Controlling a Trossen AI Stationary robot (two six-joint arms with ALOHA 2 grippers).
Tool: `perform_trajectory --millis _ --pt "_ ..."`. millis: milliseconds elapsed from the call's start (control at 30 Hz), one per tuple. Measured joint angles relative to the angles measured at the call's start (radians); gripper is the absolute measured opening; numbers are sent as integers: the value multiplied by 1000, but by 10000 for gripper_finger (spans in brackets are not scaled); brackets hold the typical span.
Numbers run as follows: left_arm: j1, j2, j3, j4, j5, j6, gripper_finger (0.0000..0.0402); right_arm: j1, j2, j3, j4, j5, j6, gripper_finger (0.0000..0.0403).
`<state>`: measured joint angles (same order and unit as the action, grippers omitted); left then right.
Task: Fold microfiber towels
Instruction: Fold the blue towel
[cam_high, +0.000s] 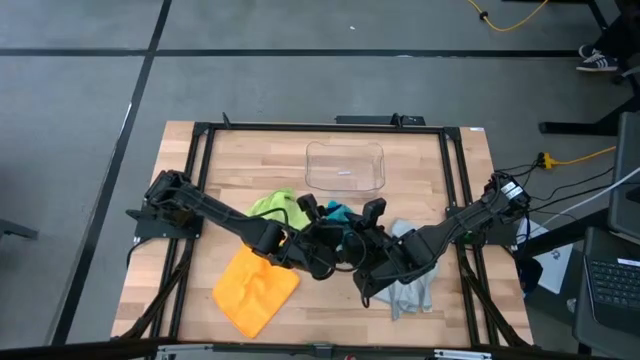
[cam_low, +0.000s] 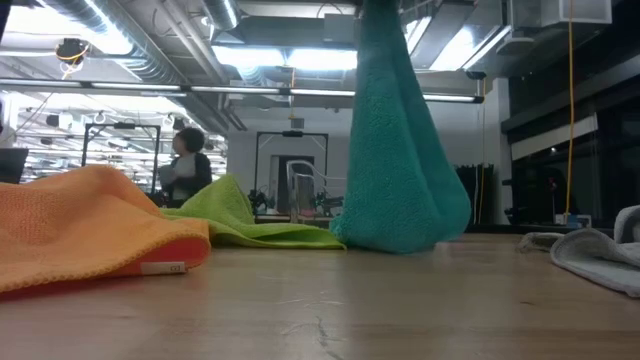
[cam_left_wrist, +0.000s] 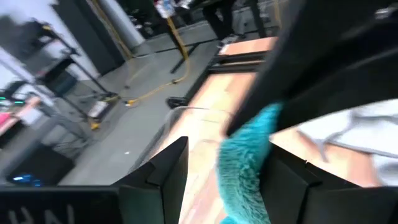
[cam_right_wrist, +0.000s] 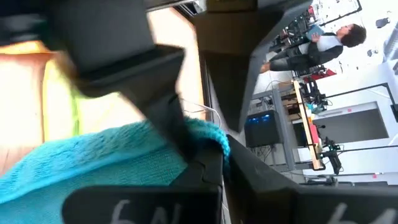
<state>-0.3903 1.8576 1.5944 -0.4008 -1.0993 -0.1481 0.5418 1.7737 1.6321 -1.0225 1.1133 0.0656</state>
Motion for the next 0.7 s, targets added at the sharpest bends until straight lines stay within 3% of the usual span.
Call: perform_trajectory --millis 133,400,700 --pt "-6 0 0 -50 -51 -8 167 13 0 0 0 1 -1 2" --pt "-6 0 0 -100 -42 -35 166 26 -1 0 0 22 -18 2" --pt "-5 0 0 -145 -31 -64 166 26 -10 0 6 116 -16 1"
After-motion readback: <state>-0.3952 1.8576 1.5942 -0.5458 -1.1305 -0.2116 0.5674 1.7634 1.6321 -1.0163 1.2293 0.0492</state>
